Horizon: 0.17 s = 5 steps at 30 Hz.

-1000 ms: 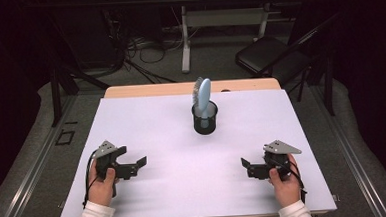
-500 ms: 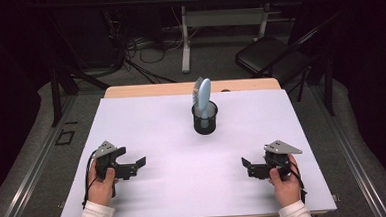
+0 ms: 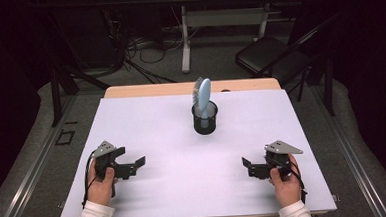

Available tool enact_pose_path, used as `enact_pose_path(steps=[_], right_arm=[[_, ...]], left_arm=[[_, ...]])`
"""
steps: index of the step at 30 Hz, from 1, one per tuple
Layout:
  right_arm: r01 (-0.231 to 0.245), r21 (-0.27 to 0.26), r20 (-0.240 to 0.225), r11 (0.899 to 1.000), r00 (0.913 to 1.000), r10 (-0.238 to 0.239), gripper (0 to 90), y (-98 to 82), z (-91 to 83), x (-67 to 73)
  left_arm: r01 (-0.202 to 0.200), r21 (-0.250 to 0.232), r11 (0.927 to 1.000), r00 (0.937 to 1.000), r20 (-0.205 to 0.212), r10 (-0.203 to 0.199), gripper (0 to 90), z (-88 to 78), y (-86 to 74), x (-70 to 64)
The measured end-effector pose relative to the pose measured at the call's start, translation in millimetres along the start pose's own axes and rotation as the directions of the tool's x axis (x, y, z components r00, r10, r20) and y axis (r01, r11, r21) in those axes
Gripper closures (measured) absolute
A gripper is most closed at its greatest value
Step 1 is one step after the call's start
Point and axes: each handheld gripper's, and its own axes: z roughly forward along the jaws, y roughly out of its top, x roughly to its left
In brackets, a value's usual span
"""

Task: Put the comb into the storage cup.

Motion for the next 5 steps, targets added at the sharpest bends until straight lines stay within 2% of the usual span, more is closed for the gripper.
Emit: enact_pose_path(steps=[5], right_arm=[[-0.005,0.001,0.004,1.000,1.0000,0.005,1.7,-0.6,-0.2,-1.6]], left_arm=[[0.007,-0.001,1.0000,1.0000,-0.006,-0.007,2.2,-0.4,0.3,1.8]])
